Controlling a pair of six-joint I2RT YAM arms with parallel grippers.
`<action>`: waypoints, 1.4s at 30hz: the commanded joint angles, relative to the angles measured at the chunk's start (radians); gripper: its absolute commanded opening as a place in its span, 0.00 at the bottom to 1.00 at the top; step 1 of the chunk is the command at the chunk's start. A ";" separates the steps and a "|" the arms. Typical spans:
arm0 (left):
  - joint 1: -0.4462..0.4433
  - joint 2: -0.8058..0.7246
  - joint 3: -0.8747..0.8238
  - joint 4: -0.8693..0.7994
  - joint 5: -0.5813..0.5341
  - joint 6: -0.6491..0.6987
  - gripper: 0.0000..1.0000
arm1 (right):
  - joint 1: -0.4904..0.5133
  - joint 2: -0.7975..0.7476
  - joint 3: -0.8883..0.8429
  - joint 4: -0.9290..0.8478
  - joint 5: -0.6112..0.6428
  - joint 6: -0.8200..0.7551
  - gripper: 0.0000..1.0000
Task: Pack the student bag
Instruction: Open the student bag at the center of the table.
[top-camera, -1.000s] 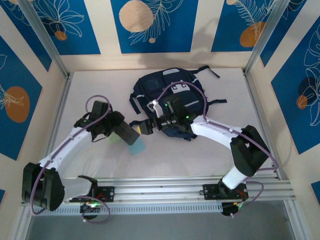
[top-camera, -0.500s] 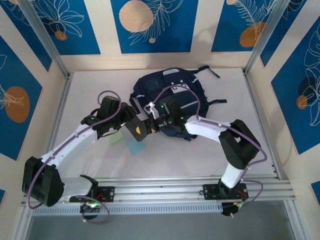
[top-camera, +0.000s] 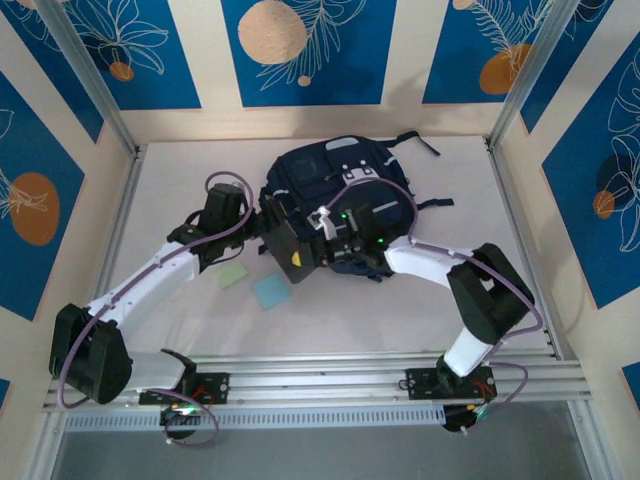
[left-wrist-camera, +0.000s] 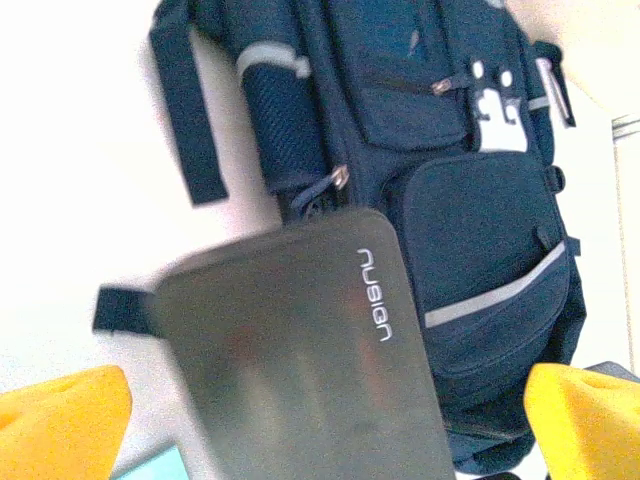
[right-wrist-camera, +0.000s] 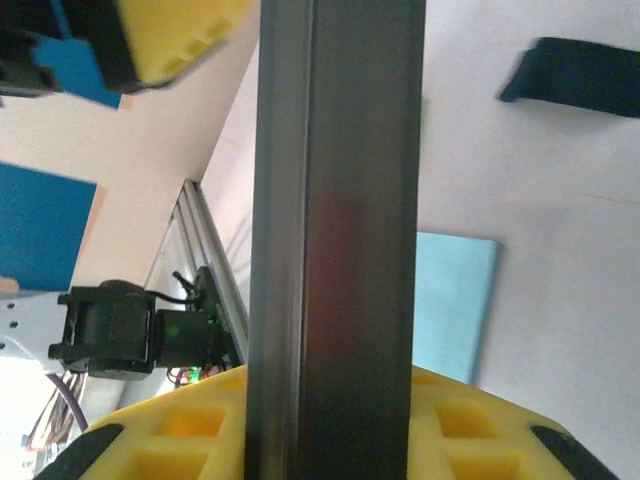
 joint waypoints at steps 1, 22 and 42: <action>-0.036 0.039 0.081 0.035 -0.067 0.168 1.00 | -0.078 -0.099 -0.046 -0.028 0.015 0.011 0.17; -0.362 0.693 0.679 -0.199 -0.075 0.959 0.87 | -0.741 -0.559 -0.251 -0.347 0.258 0.079 0.19; -0.378 0.996 0.955 -0.341 -0.176 1.013 0.27 | -0.765 -0.581 -0.233 -0.358 0.227 0.081 0.19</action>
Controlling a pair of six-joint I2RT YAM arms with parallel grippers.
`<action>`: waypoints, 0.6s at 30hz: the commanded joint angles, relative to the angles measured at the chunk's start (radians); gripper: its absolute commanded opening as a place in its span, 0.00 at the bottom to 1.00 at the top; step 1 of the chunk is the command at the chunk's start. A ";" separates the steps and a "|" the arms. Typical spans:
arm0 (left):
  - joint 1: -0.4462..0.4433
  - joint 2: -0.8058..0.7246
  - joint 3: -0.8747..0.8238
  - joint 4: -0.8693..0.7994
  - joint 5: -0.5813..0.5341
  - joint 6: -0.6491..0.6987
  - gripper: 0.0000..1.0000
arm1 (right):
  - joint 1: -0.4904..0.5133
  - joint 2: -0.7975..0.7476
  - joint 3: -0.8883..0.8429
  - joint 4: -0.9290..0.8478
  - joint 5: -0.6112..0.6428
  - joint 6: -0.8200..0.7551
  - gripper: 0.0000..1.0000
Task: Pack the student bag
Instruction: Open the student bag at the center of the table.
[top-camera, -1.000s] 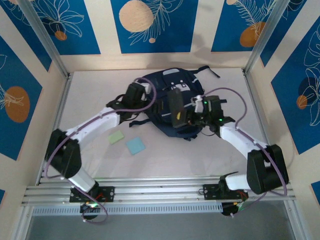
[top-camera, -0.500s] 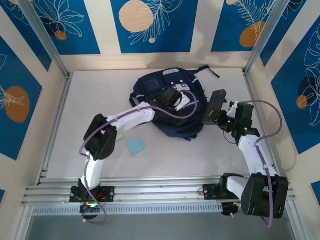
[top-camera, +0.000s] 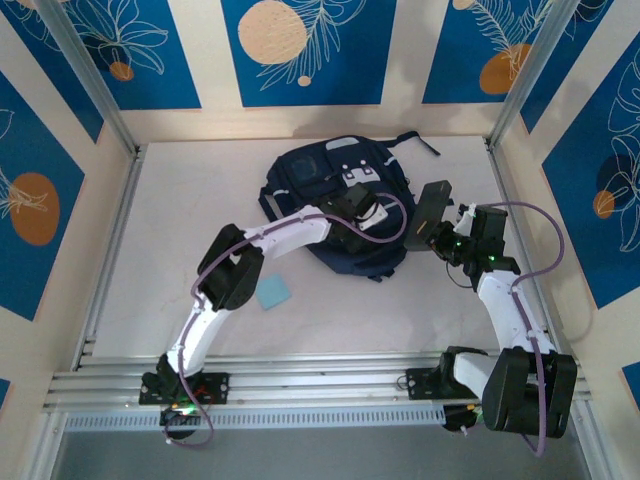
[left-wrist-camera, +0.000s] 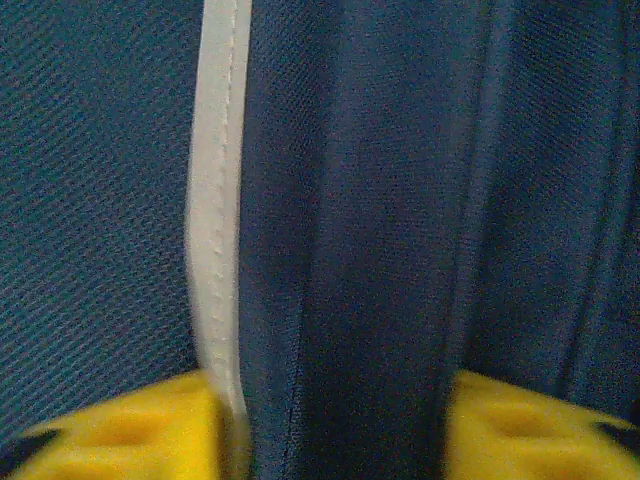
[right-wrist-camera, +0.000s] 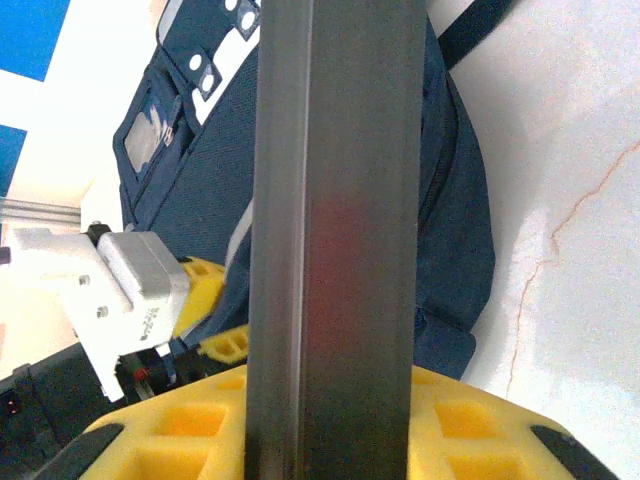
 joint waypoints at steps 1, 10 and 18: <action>0.014 0.033 0.055 -0.050 -0.006 -0.007 0.14 | -0.004 -0.022 0.027 -0.006 -0.029 -0.006 0.19; 0.026 -0.101 0.098 -0.132 0.140 -0.198 0.00 | -0.005 -0.065 0.039 -0.067 0.007 -0.020 0.18; 0.089 -0.179 0.112 -0.116 0.322 -0.396 0.00 | -0.006 -0.135 0.002 -0.042 0.082 0.055 0.16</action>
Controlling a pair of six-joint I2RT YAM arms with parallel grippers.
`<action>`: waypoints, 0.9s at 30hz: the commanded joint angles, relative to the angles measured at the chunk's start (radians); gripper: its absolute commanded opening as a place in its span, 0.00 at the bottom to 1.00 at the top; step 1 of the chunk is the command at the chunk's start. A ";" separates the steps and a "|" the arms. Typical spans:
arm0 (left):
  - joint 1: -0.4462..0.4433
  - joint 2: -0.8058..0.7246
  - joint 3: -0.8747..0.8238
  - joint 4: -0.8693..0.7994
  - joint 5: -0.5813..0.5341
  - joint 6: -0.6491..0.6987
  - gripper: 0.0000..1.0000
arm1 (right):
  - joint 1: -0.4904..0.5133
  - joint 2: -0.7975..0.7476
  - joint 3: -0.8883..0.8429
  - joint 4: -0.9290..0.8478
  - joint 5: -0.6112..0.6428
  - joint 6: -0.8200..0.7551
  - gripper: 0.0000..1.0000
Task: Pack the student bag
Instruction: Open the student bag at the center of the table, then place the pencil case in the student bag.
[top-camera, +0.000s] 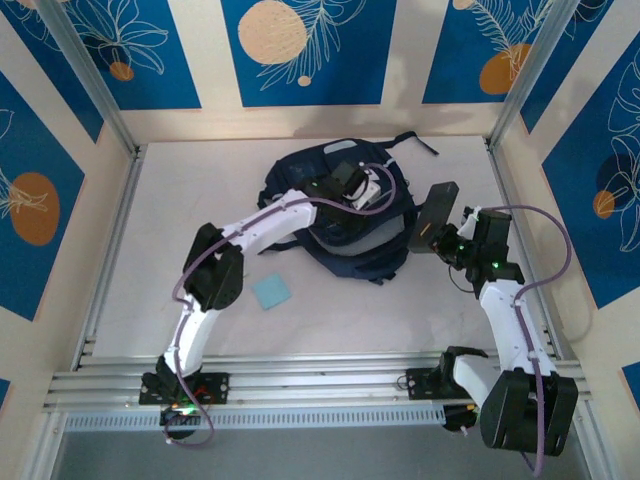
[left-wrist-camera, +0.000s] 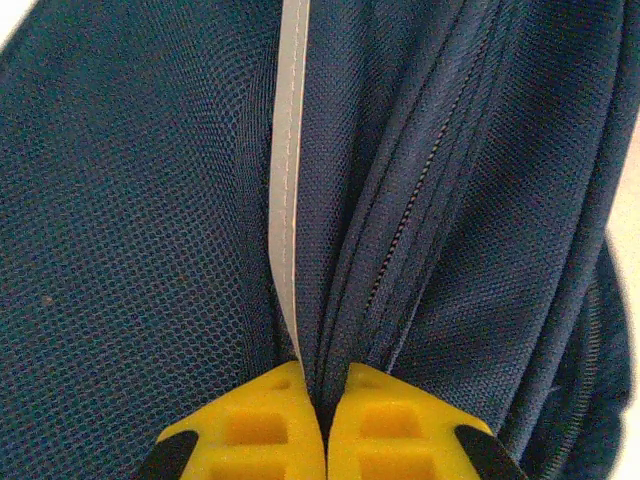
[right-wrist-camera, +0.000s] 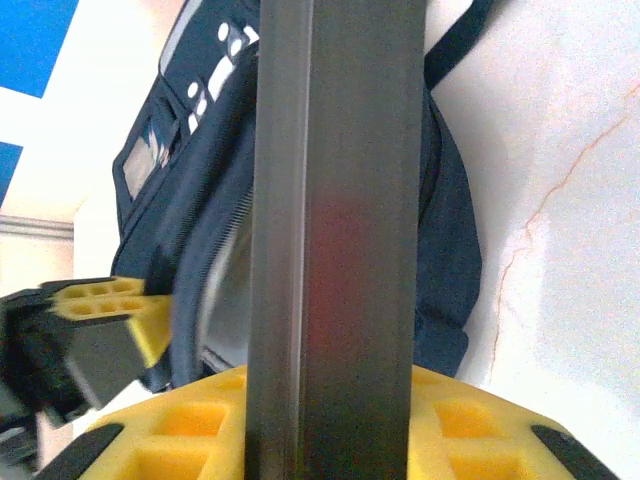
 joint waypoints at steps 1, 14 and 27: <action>0.033 -0.069 0.039 -0.003 0.148 -0.142 0.00 | -0.006 -0.036 -0.006 0.045 0.015 0.049 0.15; 0.104 -0.120 0.025 0.238 0.419 -0.370 0.00 | 0.274 0.296 0.074 0.403 -0.016 0.263 0.13; 0.113 -0.118 0.028 0.375 0.475 -0.450 0.00 | 0.390 0.828 0.318 0.817 -0.161 0.546 0.14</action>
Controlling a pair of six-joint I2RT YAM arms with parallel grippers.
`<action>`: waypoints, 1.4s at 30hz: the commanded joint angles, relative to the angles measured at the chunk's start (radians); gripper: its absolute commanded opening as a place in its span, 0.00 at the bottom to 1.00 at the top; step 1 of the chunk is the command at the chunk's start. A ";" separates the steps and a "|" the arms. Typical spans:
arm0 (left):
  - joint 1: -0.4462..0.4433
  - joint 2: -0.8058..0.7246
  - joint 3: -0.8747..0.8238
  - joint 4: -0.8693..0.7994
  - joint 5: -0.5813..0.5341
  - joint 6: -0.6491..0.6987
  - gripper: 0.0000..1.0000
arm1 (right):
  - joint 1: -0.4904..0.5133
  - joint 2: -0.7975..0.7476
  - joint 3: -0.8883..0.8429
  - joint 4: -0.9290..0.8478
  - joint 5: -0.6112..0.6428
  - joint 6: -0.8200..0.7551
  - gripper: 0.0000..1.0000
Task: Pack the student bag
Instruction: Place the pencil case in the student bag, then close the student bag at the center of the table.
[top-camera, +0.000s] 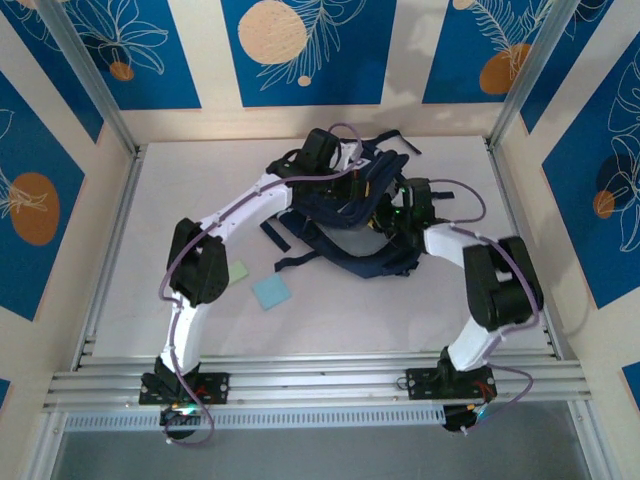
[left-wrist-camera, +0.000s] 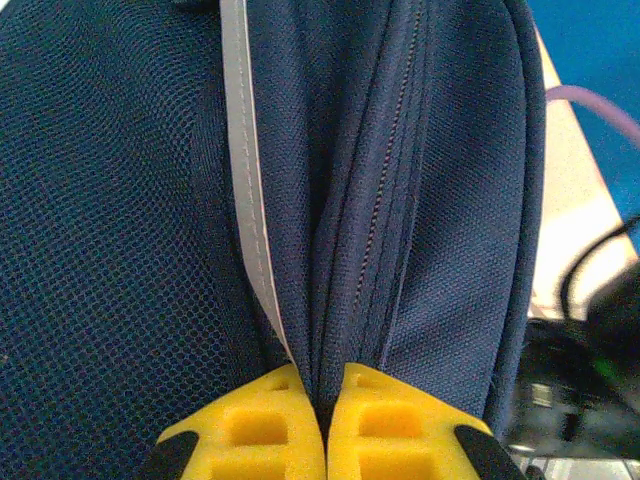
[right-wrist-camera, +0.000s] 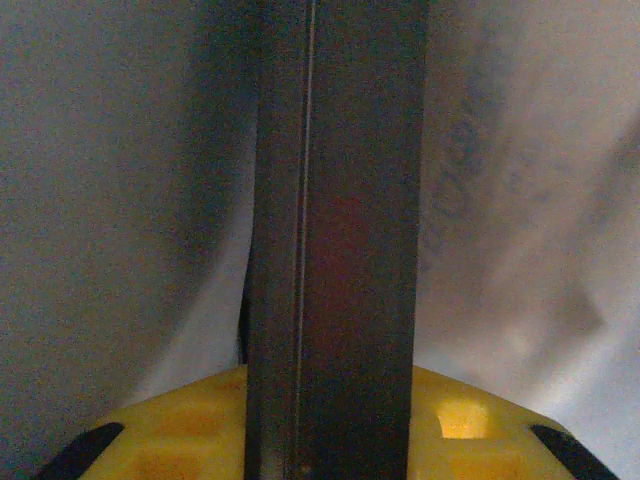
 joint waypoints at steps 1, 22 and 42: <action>-0.004 -0.077 0.022 0.151 0.105 -0.032 0.00 | 0.006 0.109 0.096 0.204 -0.135 0.073 0.15; -0.004 -0.018 -0.019 0.237 0.089 -0.063 0.00 | 0.007 0.191 0.222 -0.245 -0.397 -0.246 0.18; -0.001 0.016 -0.034 0.259 0.058 -0.103 0.34 | -0.208 -0.438 -0.002 -0.839 0.064 -0.583 0.72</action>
